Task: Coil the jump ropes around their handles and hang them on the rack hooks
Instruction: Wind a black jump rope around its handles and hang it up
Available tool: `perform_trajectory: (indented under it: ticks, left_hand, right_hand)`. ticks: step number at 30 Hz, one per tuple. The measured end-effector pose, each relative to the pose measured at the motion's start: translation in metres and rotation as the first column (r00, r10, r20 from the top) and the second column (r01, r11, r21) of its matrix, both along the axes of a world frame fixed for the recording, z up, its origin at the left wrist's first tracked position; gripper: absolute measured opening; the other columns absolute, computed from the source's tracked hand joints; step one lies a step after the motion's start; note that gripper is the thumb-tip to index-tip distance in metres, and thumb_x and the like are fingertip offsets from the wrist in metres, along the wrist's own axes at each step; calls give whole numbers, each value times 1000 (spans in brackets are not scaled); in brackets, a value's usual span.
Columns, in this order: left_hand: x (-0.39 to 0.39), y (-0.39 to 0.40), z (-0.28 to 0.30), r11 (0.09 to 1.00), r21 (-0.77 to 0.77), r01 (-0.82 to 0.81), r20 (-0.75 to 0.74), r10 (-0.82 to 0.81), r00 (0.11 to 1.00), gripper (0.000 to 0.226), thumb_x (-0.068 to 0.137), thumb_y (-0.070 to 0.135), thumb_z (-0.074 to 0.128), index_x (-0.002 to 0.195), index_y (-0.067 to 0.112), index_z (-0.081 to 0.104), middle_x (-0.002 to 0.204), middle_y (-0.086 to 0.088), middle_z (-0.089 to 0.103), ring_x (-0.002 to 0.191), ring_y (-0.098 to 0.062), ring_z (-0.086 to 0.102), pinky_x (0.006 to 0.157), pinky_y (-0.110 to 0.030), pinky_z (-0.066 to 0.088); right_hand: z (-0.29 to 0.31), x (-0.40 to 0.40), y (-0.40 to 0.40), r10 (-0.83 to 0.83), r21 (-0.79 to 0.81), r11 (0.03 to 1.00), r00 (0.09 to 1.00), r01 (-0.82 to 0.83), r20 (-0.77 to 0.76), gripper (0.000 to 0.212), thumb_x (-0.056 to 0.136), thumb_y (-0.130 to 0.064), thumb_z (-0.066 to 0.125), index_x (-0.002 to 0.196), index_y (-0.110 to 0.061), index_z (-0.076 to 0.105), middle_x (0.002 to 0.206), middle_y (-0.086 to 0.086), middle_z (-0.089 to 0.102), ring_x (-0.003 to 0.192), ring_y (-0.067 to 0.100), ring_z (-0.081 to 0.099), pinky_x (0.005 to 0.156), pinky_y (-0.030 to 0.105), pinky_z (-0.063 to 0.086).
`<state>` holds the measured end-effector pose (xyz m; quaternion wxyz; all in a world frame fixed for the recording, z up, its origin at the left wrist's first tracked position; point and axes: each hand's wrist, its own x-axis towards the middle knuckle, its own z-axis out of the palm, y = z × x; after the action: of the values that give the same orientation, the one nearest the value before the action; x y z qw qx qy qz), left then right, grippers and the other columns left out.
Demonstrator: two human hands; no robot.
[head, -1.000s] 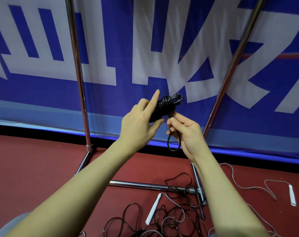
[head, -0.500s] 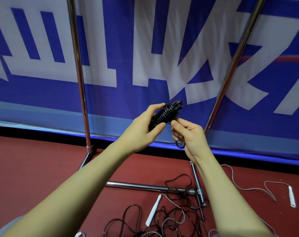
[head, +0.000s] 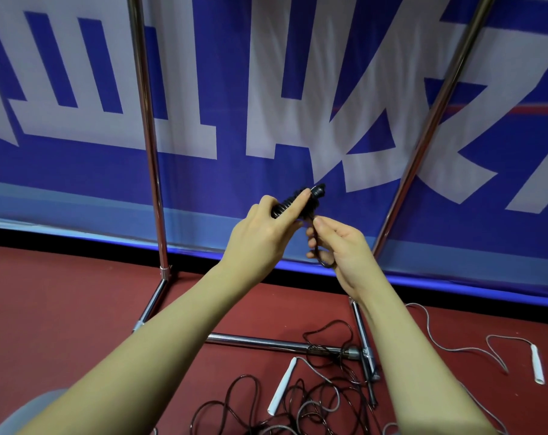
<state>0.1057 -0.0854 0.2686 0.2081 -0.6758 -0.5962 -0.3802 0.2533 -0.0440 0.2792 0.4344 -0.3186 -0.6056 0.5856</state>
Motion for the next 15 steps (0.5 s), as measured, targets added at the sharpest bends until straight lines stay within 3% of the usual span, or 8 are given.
perform_trajectory:
  ticks: [4,7,11,15]
  left_hand:
    - [-4,2,-1,999,39,-34,-6,34,999,46,92,36,38,138,34,39,85,-11,48,62,-28,47,44,-26,28]
    - [-4,4,-1,996,51,-70,-18,71,997,45,92,36,37,137,35,38,83,-10,48,62,-27,46,44,-25,28]
    - [-5,4,-3,995,49,-85,13,85,996,48,91,39,36,138,32,49,79,-9,45,58,-26,44,43,-25,26]
    - [-3,5,-5,993,59,-103,28,101,994,50,92,39,37,135,25,56,76,-9,47,53,-20,35,43,-24,24]
  right_hand:
    - [0,2,0,3,-30,1000,995,0,101,37,100,-36,45,100,-8,69,67,1,53,56,10,42,51,21,35]
    - [1,0,0,10,-94,996,998,-4,68,46,102,-40,38,97,-5,69,60,-2,40,50,11,31,49,22,28]
    - [2,2,1,-17,-100,995,1000,18,11,25,100,-22,48,91,-6,64,66,0,34,50,11,24,46,22,23]
    - [1,3,0,-213,-2,977,977,213,34,8,87,-17,70,82,-11,68,62,-1,44,42,6,29,41,17,28]
